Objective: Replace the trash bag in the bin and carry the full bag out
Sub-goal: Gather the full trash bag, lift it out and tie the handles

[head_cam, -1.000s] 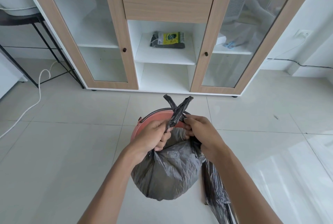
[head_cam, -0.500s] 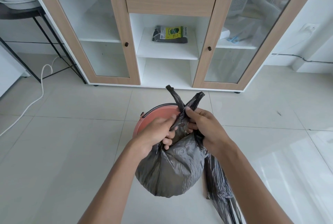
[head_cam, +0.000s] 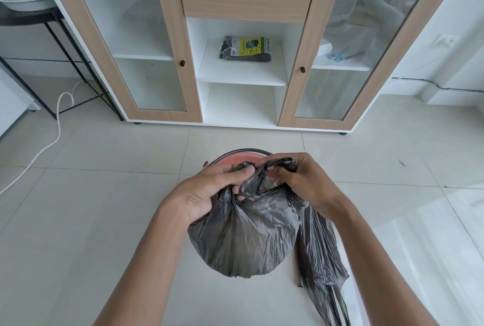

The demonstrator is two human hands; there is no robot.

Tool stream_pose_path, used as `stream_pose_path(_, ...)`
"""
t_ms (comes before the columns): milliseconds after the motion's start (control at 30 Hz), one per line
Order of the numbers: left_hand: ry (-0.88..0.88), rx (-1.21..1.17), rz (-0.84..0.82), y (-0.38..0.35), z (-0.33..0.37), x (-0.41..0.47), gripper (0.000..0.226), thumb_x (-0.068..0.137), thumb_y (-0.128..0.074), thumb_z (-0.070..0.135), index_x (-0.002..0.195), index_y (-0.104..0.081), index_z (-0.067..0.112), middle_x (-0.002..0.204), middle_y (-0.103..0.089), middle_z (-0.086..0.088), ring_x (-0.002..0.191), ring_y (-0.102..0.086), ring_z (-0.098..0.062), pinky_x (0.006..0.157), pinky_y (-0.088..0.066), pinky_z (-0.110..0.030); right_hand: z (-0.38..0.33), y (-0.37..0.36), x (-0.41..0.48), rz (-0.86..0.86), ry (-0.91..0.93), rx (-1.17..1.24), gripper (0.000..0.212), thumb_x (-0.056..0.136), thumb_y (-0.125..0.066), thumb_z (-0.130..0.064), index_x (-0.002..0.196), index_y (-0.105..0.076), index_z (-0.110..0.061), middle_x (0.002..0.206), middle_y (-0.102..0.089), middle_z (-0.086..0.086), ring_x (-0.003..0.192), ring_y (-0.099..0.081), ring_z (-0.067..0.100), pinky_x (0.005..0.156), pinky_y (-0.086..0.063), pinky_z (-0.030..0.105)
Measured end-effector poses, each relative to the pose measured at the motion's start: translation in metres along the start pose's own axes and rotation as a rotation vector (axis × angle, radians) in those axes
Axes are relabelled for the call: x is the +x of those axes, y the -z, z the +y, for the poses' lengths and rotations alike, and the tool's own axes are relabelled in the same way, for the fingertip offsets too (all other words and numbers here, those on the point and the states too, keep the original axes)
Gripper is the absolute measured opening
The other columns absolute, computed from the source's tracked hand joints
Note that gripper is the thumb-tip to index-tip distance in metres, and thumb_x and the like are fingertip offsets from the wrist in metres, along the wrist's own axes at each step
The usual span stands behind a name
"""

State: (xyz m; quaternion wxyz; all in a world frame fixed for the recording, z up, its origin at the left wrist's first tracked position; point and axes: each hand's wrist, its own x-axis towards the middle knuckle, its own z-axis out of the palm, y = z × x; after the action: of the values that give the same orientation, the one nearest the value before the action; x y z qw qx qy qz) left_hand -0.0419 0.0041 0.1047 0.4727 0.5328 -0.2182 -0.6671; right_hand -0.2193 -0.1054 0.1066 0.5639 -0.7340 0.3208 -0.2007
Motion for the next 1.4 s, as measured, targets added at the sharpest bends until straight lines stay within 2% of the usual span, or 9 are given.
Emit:
stream_pose_path(133,-0.062,0.235,0.116,-0.009,-0.002,0.000,0.035,0.070,-0.086,0.011,0.103,-0.074,0.016,0.083,-0.072,-0.002,0.062,-0.056,-0.011,0.061,-0.046,-0.024,-0.003,0.003,-0.002,-0.029,-0.013,0.030,0.026,0.092,-0.057,0.008,0.103,-0.076,-0.004,0.076,-0.073,-0.018,0.072,-0.063,-0.007,0.071,-0.043,0.006)
stream_pose_path(233,-0.097,0.536,0.336,-0.013,-0.007,0.006,0.030,0.067,-0.087,0.027,0.094,-0.075,0.020,0.073,-0.073,0.006,0.051,-0.054,-0.013,0.058,-0.046,-0.024,-0.005,0.005,-0.002,-0.060,-0.048,0.078,0.030,0.087,-0.057,0.015,0.106,-0.075,0.000,0.064,-0.068,-0.016,0.064,-0.060,-0.005,0.065,-0.043,0.005)
stream_pose_path(367,-0.141,0.834,0.530,-0.021,-0.014,0.009,0.032,0.082,-0.070,0.040,0.064,-0.066,0.014,0.045,-0.065,-0.001,0.040,-0.063,-0.011,0.054,-0.047,-0.021,-0.006,0.003,-0.003,-0.077,-0.093,0.115,0.027,0.085,-0.062,0.009,0.102,-0.077,-0.006,0.076,-0.062,0.031,0.074,-0.059,0.030,0.078,-0.053,0.024)
stream_pose_path(533,-0.093,0.522,0.549,-0.020,-0.011,0.010,0.032,0.093,-0.059,0.017,0.070,-0.071,-0.001,0.051,-0.067,-0.011,0.041,-0.062,-0.021,0.041,-0.046,-0.023,-0.005,0.001,-0.002,-0.053,-0.130,0.156,0.024,0.085,-0.064,0.005,0.101,-0.078,-0.006,0.076,-0.071,0.017,0.077,-0.062,0.023,0.075,-0.050,0.020)
stream_pose_path(867,-0.101,0.026,0.233,-0.003,-0.003,0.011,0.030,0.088,-0.062,-0.001,0.104,-0.075,0.021,0.082,-0.073,-0.008,0.052,-0.050,-0.012,0.048,-0.047,-0.023,-0.002,0.006,-0.003,-0.003,-0.165,0.215,0.028,0.088,-0.057,0.006,0.097,-0.079,-0.010,0.079,-0.074,0.019,0.077,-0.067,0.021,0.078,-0.049,0.024)
stream_pose_path(1033,-0.036,-0.118,0.113,0.002,0.000,0.006,0.028,0.083,-0.073,0.027,0.107,-0.071,0.013,0.086,-0.073,-0.008,0.061,-0.062,-0.014,0.050,-0.052,-0.022,0.001,0.010,-0.002,0.012,-0.193,0.255,0.028,0.088,-0.055,0.007,0.094,-0.079,-0.007,0.080,-0.073,0.021,0.076,-0.067,0.022,0.085,-0.048,0.035)
stream_pose_path(1167,-0.044,-0.079,0.280,0.001,0.001,0.009,0.024,0.090,-0.065,0.039,0.091,-0.071,0.015,0.070,-0.071,-0.010,0.053,-0.063,-0.017,0.052,-0.054,-0.025,0.004,0.013,-0.002,0.034,-0.196,0.281,0.028,0.088,-0.055,0.008,0.096,-0.078,-0.006,0.090,-0.075,0.021,0.089,-0.071,0.028,0.097,-0.048,0.043)
stream_pose_path(1300,-0.096,0.003,0.509,0.011,-0.005,0.017,0.027,0.093,-0.062,0.041,0.081,-0.075,0.021,0.086,-0.078,-0.006,0.078,-0.071,-0.021,0.080,-0.056,-0.035,0.011,0.017,-0.001,0.072,-0.152,0.245,0.030,0.091,-0.055,0.009,0.100,-0.078,-0.008,0.100,-0.077,0.013,0.099,-0.071,0.031,0.094,-0.053,0.040)
stream_pose_path(1400,-0.159,-0.033,0.609,0.015,-0.004,0.016,0.024,0.098,-0.057,0.032,0.091,-0.071,0.013,0.087,-0.076,-0.006,0.071,-0.073,-0.017,0.063,-0.058,-0.027,0.012,0.025,-0.004,0.099,-0.159,0.308,0.032,0.090,-0.052,0.014,0.100,-0.075,-0.005,0.100,-0.076,0.013,0.094,-0.072,0.022,0.084,-0.057,0.026)
